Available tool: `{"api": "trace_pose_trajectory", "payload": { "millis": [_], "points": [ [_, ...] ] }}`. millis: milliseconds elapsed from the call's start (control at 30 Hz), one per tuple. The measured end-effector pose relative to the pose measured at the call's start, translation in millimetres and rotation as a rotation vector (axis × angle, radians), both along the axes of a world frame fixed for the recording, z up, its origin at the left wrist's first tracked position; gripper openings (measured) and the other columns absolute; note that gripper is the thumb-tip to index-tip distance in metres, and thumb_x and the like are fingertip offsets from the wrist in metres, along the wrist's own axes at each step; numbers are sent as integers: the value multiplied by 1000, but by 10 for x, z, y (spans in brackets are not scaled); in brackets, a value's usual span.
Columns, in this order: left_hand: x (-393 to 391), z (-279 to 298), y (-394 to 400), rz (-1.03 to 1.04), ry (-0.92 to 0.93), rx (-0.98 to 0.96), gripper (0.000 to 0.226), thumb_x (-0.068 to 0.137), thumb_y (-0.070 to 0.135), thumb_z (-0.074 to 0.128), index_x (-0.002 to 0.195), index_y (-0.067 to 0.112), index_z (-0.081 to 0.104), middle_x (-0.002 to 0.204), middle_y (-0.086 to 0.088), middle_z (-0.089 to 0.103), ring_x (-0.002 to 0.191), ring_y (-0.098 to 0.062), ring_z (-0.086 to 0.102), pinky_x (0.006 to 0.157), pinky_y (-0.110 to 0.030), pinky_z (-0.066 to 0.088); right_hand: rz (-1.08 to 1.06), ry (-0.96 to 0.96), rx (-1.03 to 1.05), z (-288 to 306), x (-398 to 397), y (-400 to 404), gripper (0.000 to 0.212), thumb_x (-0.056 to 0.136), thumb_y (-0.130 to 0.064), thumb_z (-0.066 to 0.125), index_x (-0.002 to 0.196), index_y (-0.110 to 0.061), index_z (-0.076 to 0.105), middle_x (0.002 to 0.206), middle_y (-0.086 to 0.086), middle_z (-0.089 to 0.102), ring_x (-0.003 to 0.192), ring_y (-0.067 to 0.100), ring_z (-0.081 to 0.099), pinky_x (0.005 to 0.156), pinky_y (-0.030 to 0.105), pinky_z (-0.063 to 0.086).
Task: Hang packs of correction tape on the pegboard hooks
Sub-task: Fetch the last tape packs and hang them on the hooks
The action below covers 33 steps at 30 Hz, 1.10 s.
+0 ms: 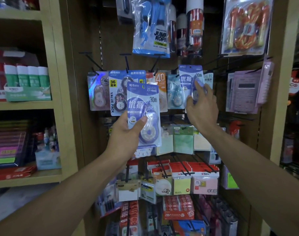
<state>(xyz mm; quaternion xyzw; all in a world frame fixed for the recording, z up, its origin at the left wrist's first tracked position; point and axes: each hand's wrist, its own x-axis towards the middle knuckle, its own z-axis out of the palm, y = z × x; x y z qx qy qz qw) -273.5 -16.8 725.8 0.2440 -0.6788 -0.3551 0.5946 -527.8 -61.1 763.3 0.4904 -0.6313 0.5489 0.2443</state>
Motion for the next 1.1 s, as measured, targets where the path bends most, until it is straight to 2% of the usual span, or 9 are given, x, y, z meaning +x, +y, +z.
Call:
{"api": "trace_pose_trajectory", "payload": {
  "millis": [267,367,467,500,600,700,900,1000,1100],
  "points": [
    [-16,54,-23,-7,-10,-23,33,96,25,57,129,26,57,120,14,69,109,-2,65,90,-19,50,59,-30,1,37,10,51,57,100,-40,46,155,-32,36,160,6,34,141,31,39,104,48,44],
    [-43,76,-20,-14,-18,-30,32,96,25,57,127,27,57,119,16,68,107,2,65,86,-14,49,40,-36,76,132,-49,-30,57,96,-39,50,152,-36,40,155,5,38,135,34,46,102,47,45],
    [-79,97,-12,-32,-25,-27,29,96,24,57,125,31,56,114,23,66,98,14,64,74,-2,49,31,-10,204,243,-101,-247,58,91,-40,53,149,-37,42,150,9,39,125,41,52,101,50,47],
    [-90,99,-9,-36,-32,-24,33,96,24,57,129,30,55,117,22,66,100,13,64,77,-4,50,32,0,238,276,-113,-336,59,90,-40,54,148,-36,42,148,11,39,123,43,53,101,50,47],
    [-94,88,9,-61,-57,-4,39,95,26,57,133,33,53,126,19,63,115,0,61,97,-24,49,7,43,354,350,-154,-610,61,93,-35,55,151,-30,37,146,16,37,122,47,52,100,51,46],
    [-44,68,35,-112,-81,-2,31,96,22,56,120,41,58,117,22,67,108,2,65,92,-23,52,-32,98,419,390,-207,-860,64,94,-36,56,153,-28,34,145,18,35,119,48,54,101,52,48],
    [179,-28,-36,-144,-95,42,26,94,15,58,114,28,65,110,10,74,101,-10,71,87,-29,56,-51,81,436,402,-228,-1111,67,95,-35,56,156,-28,30,147,18,35,123,47,52,104,53,46],
    [261,-77,-54,-171,-94,70,28,93,12,57,117,25,65,111,7,74,103,-12,71,89,-30,54,-18,16,378,392,-193,-1019,60,93,-31,56,151,-25,41,144,19,41,128,47,44,106,52,42],
    [236,-120,-119,-167,-66,93,28,93,12,58,117,23,65,113,5,74,105,-15,70,95,-38,52,56,-32,284,357,-148,-817,54,83,-36,55,135,-23,56,140,15,47,128,42,45,101,49,45]
  ]
}}
